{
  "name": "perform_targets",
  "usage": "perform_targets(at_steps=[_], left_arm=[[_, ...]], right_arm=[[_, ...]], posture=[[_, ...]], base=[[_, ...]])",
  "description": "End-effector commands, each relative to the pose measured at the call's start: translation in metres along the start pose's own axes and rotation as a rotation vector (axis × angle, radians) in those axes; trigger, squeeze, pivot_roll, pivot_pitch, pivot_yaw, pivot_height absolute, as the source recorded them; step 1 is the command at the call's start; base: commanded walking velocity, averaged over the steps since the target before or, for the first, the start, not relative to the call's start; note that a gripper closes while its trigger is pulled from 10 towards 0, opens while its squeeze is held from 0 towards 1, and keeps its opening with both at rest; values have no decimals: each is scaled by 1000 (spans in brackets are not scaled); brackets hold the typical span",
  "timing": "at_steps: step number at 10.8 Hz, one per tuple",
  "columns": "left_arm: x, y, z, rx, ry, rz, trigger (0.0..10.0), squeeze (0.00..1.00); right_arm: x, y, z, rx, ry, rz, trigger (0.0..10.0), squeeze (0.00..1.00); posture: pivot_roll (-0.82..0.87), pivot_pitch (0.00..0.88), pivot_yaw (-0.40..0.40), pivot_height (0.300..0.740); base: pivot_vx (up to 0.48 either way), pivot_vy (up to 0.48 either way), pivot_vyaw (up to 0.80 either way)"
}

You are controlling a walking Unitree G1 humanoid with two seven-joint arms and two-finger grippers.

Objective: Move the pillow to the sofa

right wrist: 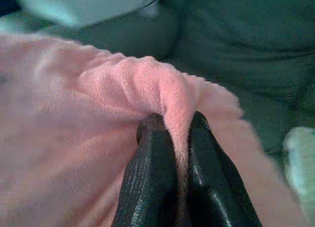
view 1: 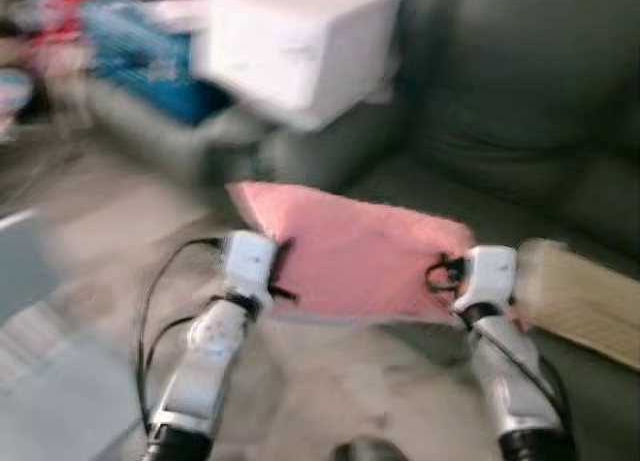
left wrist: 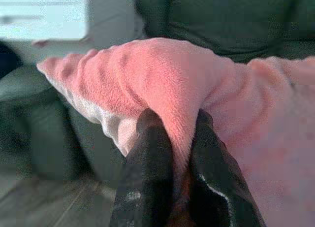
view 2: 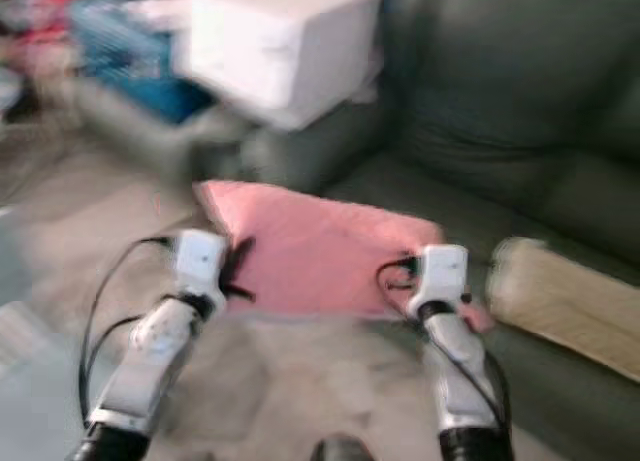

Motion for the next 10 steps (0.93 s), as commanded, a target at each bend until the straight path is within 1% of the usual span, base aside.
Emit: perform_targets(at_steps=[1, 3, 6, 7, 10], left_arm=[[11, 5, -4, -17, 27, 8, 10000, 0], [10, 5, -4, -18, 27, 15, 10000, 0], [10, 4, -4, -18, 23, 17, 10000, 0], [10, 4, -4, -15, 23, 7, 10000, 0], [10, 2, -3, -9, 26, 1, 10000, 0]], right_arm=[[13, 9, 2, -30, 31, 9, 10000, 0], [13, 10, 2, -31, 32, 8, 10000, 0], [13, 10, 2, -31, 35, 9, 10000, 0], [13, 10, 2, -31, 36, 9, 10000, 0], [13, 9, 2, -29, 37, 7, 10000, 0]], posture=[[-74, 12, -38, 740], [-74, 13, -38, 740], [-75, 14, -38, 740], [-75, 15, -39, 740], [-74, 18, -40, 740]], base=[[356, 0, -800], [411, 0, -800], [421, 0, -508], [424, 0, 0], [326, 349, 0]])
Point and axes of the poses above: a point about 5 cm out from each wrist's last joint towards the gripper, its own z axis pointing out of the wrist towards the gripper, its own y axis along the axis of the wrist's last joint, x = y × z, the point moved 6 cm from there along z, pointing out of the wrist towards the gripper, and after that the axes turned 9 degrees about -z, right-handed, at the moved point
